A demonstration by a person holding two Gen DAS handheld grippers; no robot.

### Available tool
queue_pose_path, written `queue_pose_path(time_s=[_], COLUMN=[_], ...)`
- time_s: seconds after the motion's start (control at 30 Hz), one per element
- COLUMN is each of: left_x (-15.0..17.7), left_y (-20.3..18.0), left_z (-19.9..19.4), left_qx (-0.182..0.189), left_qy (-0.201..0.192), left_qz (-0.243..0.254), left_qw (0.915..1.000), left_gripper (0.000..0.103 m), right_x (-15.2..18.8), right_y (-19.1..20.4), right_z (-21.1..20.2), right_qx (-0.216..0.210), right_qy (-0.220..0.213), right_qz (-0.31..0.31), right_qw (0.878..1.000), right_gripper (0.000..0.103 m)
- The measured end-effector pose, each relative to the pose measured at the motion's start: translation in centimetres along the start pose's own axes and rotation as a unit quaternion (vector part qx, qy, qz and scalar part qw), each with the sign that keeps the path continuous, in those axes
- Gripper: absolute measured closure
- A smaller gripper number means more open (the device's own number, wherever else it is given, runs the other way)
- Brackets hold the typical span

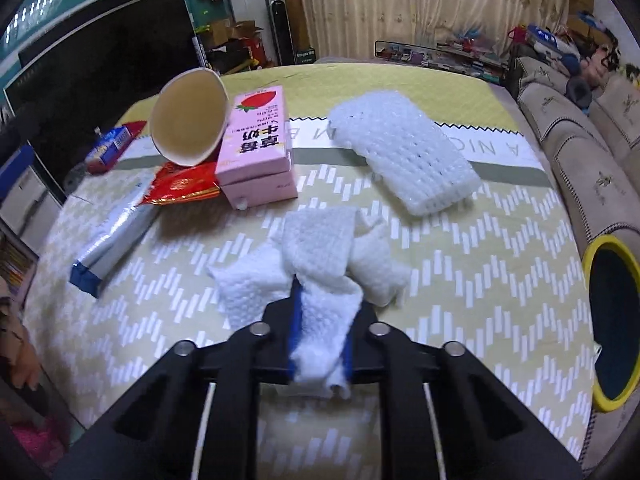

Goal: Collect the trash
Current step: 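Return the right gripper to the table and grasp the white tissues, then carry the tissues over the yellow bin and open the right gripper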

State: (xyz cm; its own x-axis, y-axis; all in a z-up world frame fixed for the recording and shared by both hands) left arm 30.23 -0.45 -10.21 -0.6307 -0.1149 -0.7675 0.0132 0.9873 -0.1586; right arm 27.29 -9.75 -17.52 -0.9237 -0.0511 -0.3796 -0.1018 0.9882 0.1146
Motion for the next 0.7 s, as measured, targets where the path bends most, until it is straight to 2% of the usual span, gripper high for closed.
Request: queue_pose_path(time_s=[0.2,0.33,0.53,0.7], left_x=[0.1,0.1,0.3,0.3], left_y=[0.0,-0.1,-0.3,-0.6], left_z=[0.0,0.0,0.1,0.3], left_qx=[0.004,0.004,0.001,0.0], left_qy=[0.0,0.0,0.002,0.004], left_qz=[-0.006,-0.006,-0.001,0.002], left_qw=[1.0,1.0,1.0,1.0], left_gripper=[0.011,0.011,0.011,0.011], right_x=[0.4,0.7,1.6,3.4], right_y=[-2.2,-5.3,-13.6,-21.1], right_z=[-2.9,-4.4,-6.7,-8.3], right_qx=[-0.013,0.003,0.048,0.095], right_qy=[-0.031,-0.05,-0.076,-0.09], right_qz=[0.029,0.055,0.133,0.206], right_qw=[0.999,0.997,0.987,0.97], right_gripper=[0.091,0.091,0.091,0.091])
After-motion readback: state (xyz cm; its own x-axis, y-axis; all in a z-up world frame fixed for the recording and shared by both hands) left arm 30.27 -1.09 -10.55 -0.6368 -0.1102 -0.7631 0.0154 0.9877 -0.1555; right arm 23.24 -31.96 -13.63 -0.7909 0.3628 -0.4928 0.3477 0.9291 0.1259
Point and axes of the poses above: each gripper's, at about its wrist camera, not at the fingertips, and z roughly the way its jaws point, y to its left, x to its underside, the point moved 8 cm from there along z, roughly the way its jaws point, and after that the axes turned 15 degrees about y, right-handed, at the moved point
